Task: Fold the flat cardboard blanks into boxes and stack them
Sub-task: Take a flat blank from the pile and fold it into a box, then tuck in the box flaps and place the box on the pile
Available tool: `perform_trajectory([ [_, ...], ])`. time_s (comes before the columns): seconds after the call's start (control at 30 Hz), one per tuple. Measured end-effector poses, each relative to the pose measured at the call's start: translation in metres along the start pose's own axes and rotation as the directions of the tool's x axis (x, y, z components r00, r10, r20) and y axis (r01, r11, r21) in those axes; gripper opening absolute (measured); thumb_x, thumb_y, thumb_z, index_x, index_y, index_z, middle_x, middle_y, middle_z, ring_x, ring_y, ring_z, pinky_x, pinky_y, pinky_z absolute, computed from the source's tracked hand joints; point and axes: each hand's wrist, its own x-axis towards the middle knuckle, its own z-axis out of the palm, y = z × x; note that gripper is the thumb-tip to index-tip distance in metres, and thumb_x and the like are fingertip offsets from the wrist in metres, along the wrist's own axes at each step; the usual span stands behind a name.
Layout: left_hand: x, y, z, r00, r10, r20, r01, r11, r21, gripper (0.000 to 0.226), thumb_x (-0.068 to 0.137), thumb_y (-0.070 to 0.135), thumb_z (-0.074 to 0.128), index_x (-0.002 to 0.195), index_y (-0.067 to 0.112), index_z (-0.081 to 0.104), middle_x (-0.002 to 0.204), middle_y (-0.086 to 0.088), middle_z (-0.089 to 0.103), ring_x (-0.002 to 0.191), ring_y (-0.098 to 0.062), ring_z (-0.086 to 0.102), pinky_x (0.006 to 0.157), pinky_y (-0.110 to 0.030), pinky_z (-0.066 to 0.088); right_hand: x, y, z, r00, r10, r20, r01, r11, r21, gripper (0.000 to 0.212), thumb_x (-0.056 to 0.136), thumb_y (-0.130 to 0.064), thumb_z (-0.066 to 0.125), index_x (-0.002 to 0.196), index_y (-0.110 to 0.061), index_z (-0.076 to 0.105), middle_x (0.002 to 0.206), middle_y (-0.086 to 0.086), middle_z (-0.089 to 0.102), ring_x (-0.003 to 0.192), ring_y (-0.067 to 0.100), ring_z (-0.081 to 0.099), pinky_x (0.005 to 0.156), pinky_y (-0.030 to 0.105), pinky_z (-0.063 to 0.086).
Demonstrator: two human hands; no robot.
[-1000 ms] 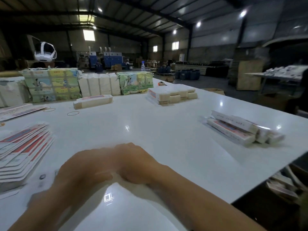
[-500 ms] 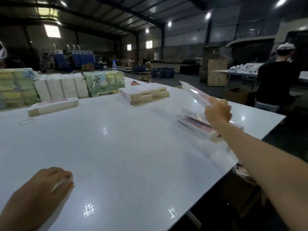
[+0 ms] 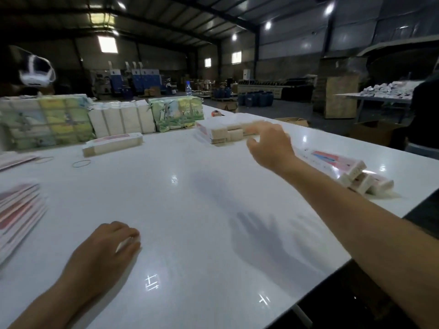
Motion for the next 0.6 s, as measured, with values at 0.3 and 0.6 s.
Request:
perform_trajectory([
  [0.3,-0.013,0.003,-0.012,0.984,-0.159,-0.077,0.149,0.982,-0.12,0.013,0.082,0.004,0.058,0.082,0.008,0.07,0.086,-0.003,0.067,0.083,-0.019,0.059,0.079,-0.031,0.044,-0.12,-0.14,0.144,0.756,-0.401,0.517,0.432,0.899,0.065,0.028,0.093,-0.017,0.04,0.112,-0.016,0.061,0.118,0.005,0.055,0.111,0.028,0.048,0.086,0.034,0.038],
  [0.6,0.047,-0.075,-0.081,0.877,-0.461,-0.136,0.453,0.887,-0.087,0.024,0.084,0.013,0.053,0.099,0.015,0.071,0.106,-0.003,0.069,0.099,-0.02,0.06,0.079,-0.023,0.044,-0.126,-0.127,0.158,0.805,-0.437,0.401,0.416,0.898,0.143,0.029,0.095,-0.023,0.039,0.108,-0.02,0.065,0.116,-0.007,0.059,0.107,0.017,0.049,0.088,0.028,0.039],
])
